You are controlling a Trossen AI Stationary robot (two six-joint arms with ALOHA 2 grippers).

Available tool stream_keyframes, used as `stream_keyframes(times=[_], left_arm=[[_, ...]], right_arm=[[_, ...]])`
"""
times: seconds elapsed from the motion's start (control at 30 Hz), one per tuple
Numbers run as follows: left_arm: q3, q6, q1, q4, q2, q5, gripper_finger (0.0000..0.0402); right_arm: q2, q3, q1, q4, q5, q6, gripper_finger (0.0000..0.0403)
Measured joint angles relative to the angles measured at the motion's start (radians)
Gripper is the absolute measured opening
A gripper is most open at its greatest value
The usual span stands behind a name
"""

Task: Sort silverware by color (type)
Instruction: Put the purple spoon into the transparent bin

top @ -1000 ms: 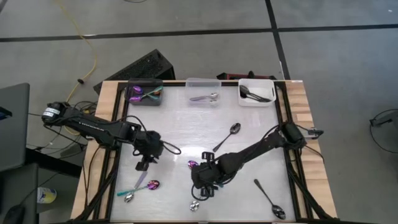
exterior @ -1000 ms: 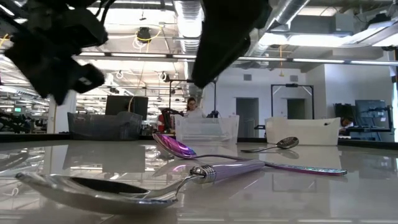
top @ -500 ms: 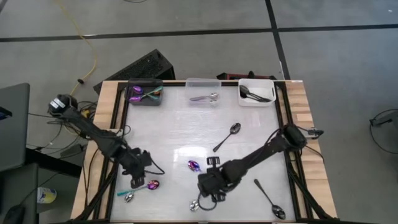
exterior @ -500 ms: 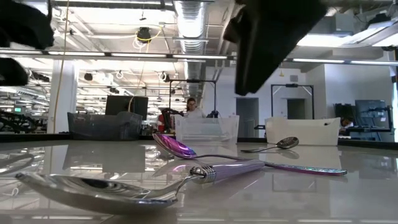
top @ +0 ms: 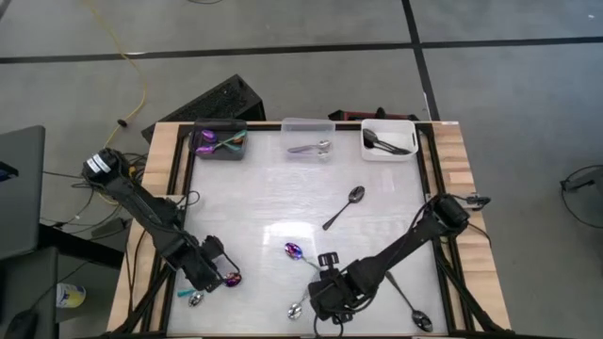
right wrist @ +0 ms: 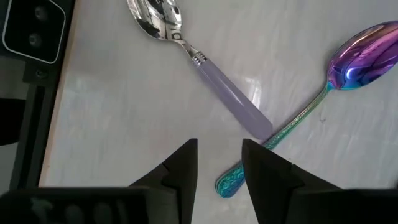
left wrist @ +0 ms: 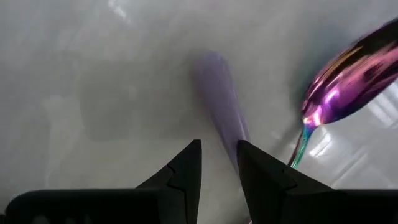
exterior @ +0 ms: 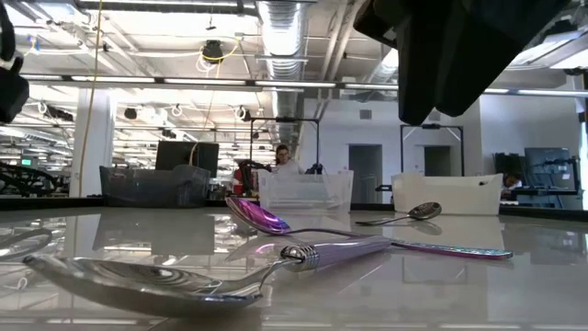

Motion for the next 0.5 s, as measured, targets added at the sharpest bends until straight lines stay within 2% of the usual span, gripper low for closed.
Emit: stream_keyframes(times=[0.27,0.5], left_arm=[[0.004,0.018,-0.003,0.126,0.095,0.016,0.0087],[0.004,0.049,0.023,0.093,0.105,0.014,0.0087]], right_arm=[[0.0,0.0,0.003,0.0,0.0,0.0,0.0148],[0.0,0.0,-0.005,0.0,-0.001,-0.001,0.0147]])
